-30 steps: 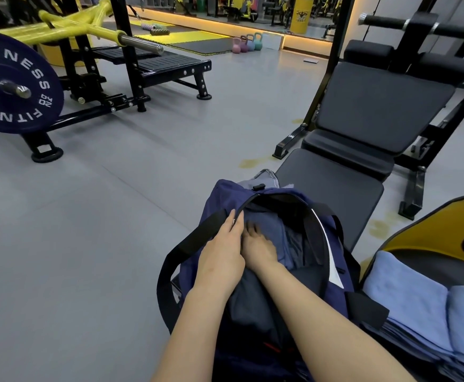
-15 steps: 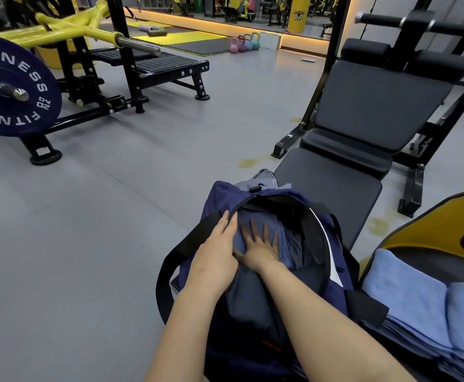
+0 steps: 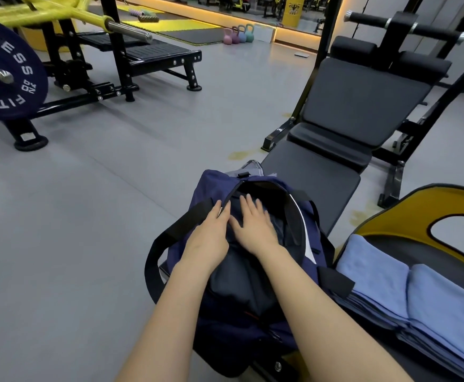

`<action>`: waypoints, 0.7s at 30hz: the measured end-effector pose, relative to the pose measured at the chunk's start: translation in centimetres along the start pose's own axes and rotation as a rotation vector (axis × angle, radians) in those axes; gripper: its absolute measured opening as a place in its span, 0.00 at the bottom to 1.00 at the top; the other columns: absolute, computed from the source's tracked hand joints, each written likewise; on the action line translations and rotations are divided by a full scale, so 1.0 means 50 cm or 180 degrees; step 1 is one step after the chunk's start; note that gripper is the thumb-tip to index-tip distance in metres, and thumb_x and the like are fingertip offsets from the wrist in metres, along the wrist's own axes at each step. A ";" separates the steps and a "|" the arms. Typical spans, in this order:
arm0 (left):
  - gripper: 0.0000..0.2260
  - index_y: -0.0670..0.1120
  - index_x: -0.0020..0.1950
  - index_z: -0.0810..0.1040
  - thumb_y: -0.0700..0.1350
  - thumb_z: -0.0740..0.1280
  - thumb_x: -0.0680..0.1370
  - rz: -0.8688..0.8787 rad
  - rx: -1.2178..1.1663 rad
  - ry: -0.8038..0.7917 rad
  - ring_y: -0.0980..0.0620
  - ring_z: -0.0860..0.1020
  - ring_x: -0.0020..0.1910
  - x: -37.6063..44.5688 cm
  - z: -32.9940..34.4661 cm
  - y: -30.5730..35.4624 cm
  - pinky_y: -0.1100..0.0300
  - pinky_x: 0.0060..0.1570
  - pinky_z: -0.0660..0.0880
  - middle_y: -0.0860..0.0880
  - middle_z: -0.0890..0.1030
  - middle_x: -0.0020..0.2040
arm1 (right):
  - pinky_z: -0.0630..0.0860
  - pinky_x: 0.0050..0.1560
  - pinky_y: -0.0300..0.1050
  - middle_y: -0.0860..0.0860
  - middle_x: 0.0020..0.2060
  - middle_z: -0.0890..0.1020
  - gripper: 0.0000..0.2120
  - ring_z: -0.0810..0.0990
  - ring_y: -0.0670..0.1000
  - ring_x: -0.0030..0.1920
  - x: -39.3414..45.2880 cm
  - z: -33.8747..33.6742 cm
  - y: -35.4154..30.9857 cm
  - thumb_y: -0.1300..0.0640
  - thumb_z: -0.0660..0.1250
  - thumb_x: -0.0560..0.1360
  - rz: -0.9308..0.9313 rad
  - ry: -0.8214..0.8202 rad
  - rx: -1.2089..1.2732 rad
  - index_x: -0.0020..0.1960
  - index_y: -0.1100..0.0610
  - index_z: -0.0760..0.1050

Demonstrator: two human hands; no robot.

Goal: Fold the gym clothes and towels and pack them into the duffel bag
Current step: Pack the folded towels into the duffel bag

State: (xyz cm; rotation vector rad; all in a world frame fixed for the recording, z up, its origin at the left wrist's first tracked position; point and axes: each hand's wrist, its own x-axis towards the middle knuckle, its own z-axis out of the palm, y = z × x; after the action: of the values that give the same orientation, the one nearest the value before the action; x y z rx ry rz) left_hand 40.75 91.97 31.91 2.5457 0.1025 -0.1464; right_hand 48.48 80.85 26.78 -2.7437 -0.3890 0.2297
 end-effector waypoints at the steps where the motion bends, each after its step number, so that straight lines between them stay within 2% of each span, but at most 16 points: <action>1: 0.34 0.52 0.78 0.46 0.31 0.54 0.77 -0.0012 0.0049 0.0000 0.50 0.64 0.72 -0.001 0.002 0.004 0.56 0.66 0.64 0.54 0.45 0.78 | 0.41 0.75 0.49 0.50 0.78 0.43 0.31 0.41 0.52 0.77 -0.010 -0.007 0.001 0.43 0.48 0.82 -0.0037 0.0068 -0.0075 0.79 0.55 0.43; 6: 0.35 0.51 0.79 0.45 0.30 0.55 0.77 -0.0055 0.0164 -0.0020 0.49 0.69 0.68 -0.005 0.011 0.016 0.58 0.59 0.69 0.54 0.43 0.78 | 0.40 0.75 0.47 0.49 0.78 0.44 0.30 0.41 0.51 0.77 -0.065 -0.045 0.009 0.45 0.49 0.82 -0.0219 0.0412 -0.0269 0.79 0.55 0.42; 9: 0.35 0.50 0.79 0.44 0.30 0.56 0.77 -0.0023 0.0304 -0.0026 0.49 0.71 0.66 -0.007 0.015 0.019 0.58 0.58 0.71 0.53 0.42 0.78 | 0.39 0.75 0.45 0.49 0.78 0.46 0.29 0.41 0.49 0.77 -0.093 -0.068 0.015 0.46 0.50 0.82 -0.0346 0.0683 -0.0279 0.79 0.54 0.45; 14: 0.35 0.49 0.79 0.44 0.31 0.56 0.77 0.0093 0.0520 0.0022 0.48 0.70 0.66 -0.012 0.026 0.027 0.55 0.59 0.70 0.51 0.42 0.79 | 0.37 0.72 0.37 0.47 0.77 0.52 0.25 0.44 0.44 0.77 -0.136 -0.127 0.035 0.50 0.54 0.83 -0.0572 0.1286 0.0145 0.77 0.53 0.54; 17: 0.36 0.49 0.78 0.43 0.29 0.55 0.76 0.0106 0.0610 -0.0003 0.48 0.70 0.66 -0.014 0.035 0.036 0.52 0.62 0.68 0.51 0.42 0.79 | 0.39 0.73 0.37 0.47 0.77 0.55 0.24 0.47 0.44 0.77 -0.149 -0.150 0.082 0.50 0.54 0.82 -0.0324 0.1473 0.0326 0.77 0.53 0.56; 21: 0.36 0.49 0.78 0.43 0.29 0.54 0.76 0.0116 0.0700 0.0023 0.48 0.71 0.65 -0.008 0.042 0.040 0.53 0.62 0.67 0.50 0.42 0.79 | 0.47 0.76 0.45 0.48 0.77 0.57 0.24 0.50 0.47 0.77 -0.165 -0.146 0.180 0.48 0.53 0.82 0.0452 0.1454 0.0545 0.77 0.53 0.57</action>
State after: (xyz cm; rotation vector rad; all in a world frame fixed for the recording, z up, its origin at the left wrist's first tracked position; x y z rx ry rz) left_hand 40.38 89.15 31.34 2.7658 0.0447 -0.1410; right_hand 44.34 67.93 31.08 -2.5519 -0.0473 -0.3118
